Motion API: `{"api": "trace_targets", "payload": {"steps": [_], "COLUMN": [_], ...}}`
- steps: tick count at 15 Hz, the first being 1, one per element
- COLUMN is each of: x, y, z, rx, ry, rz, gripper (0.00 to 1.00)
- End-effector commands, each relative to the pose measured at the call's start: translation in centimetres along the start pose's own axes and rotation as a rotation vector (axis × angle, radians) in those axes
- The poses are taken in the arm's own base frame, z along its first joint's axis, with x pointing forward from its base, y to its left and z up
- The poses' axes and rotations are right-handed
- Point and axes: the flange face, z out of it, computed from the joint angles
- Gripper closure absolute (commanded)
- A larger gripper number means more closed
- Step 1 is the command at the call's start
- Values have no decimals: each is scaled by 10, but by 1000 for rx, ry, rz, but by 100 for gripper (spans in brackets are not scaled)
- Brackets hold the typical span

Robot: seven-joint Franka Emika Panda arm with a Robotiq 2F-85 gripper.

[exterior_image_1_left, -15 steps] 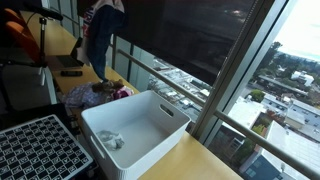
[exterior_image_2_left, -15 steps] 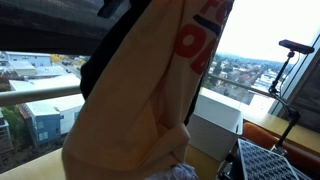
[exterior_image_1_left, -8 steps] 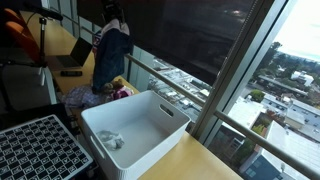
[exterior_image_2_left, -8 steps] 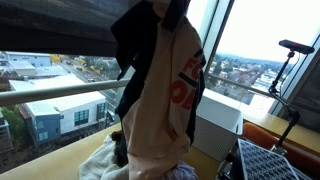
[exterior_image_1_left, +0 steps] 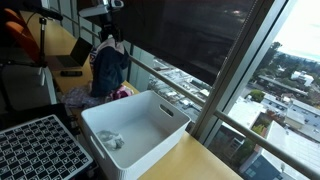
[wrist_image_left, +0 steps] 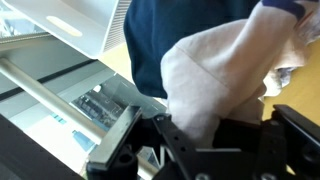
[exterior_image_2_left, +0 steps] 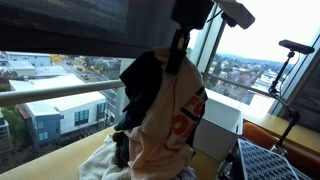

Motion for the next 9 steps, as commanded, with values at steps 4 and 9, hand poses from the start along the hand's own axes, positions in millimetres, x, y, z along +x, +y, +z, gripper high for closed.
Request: {"api": "trace_targets", "payload": {"steps": [4, 9], "x": [-2, -27], "y": [22, 124], "z": [-11, -29], "rx": [66, 111], "ry": [-65, -59], "rz": [20, 133], "gripper": [45, 10]}}
